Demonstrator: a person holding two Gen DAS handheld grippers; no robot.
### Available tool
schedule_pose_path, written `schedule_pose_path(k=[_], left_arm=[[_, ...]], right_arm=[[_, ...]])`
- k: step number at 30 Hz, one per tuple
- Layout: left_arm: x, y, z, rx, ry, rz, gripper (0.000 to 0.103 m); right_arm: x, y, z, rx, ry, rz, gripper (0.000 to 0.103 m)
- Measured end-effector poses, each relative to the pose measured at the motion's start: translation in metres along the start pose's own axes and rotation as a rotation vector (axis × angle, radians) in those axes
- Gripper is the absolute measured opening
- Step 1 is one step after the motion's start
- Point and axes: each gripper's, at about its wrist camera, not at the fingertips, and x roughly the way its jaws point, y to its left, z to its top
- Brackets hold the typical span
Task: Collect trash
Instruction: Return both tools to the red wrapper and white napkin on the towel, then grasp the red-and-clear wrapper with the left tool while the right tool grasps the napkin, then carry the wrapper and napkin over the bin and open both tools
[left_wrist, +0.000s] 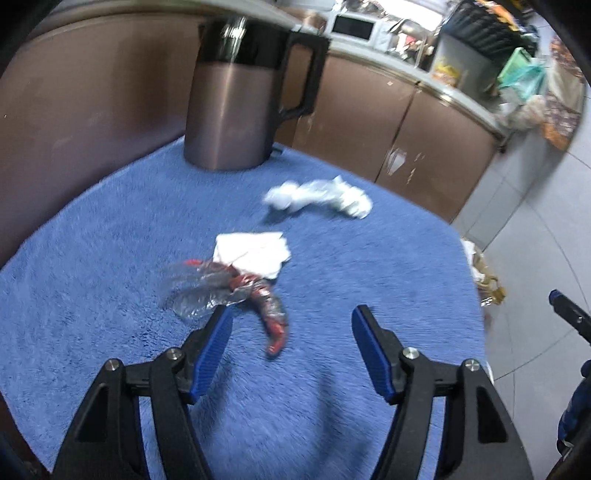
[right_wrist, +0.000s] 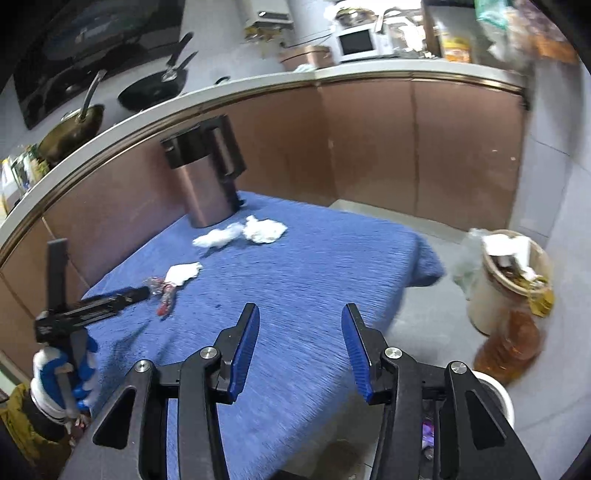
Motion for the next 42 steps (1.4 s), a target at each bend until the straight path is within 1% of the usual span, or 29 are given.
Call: schedule_pose_path(k=[6, 8, 9, 11, 14, 17, 20, 25, 30, 33, 34, 35, 37, 38, 40, 42], left_arm=[[0.035, 0.010, 0.004, -0.022, 0.035, 0.044, 0.065], [0.043, 0.013, 0.006, -0.029, 0.036, 0.057, 0.054], [0.047, 0.016, 0.008, -0.039, 0.038, 0.053, 0.051], [0.053, 0.024, 0.009, -0.060, 0.044, 0.046, 0.034], [0.054, 0.036, 0.008, -0.108, 0.043, 0.007, 0.022], [0.048, 0.045, 0.006, -0.139, 0.028, 0.017, 0.019], [0.045, 0.060, 0.001, -0.218, 0.015, 0.006, 0.017], [0.036, 0.076, -0.004, -0.307, -0.041, 0.020, 0.017], [0.023, 0.079, -0.008, -0.338, -0.122, 0.068, 0.017], [0.018, 0.083, -0.010, -0.356, -0.146, 0.075, 0.017], [0.017, 0.085, -0.011, -0.363, -0.147, 0.072, 0.017], [0.017, 0.086, -0.011, -0.373, -0.146, 0.069, 0.017], [0.017, 0.090, -0.011, -0.387, -0.142, 0.061, 0.017], [0.017, 0.090, -0.012, -0.393, -0.140, 0.060, 0.017], [0.015, 0.093, -0.015, -0.397, -0.137, 0.062, 0.017], [0.014, 0.091, -0.015, -0.392, -0.139, 0.068, 0.017]], right_arm=[[0.063, 0.029, 0.019, -0.049, 0.066, 0.084, 0.046], [0.085, 0.042, 0.025, -0.072, 0.086, 0.114, 0.046], [0.095, 0.049, 0.028, -0.083, 0.095, 0.129, 0.046], [0.117, 0.067, 0.035, -0.108, 0.115, 0.165, 0.046], [0.143, 0.088, 0.040, -0.129, 0.150, 0.215, 0.046], [0.172, 0.109, 0.044, -0.147, 0.188, 0.258, 0.046], [0.199, 0.125, 0.046, -0.146, 0.232, 0.307, 0.046], [0.239, 0.154, 0.046, -0.173, 0.289, 0.336, 0.046], [0.261, 0.178, 0.047, -0.225, 0.312, 0.326, 0.049], [0.273, 0.191, 0.042, -0.274, 0.336, 0.292, 0.050], [0.273, 0.194, 0.040, -0.295, 0.320, 0.274, 0.050], [0.274, 0.196, 0.039, -0.311, 0.319, 0.261, 0.049], [0.274, 0.200, 0.038, -0.345, 0.311, 0.212, 0.034], [0.273, 0.201, 0.038, -0.362, 0.304, 0.191, 0.031], [0.272, 0.197, 0.039, -0.344, 0.300, 0.192, 0.014], [0.269, 0.189, 0.041, -0.302, 0.297, 0.219, 0.010]])
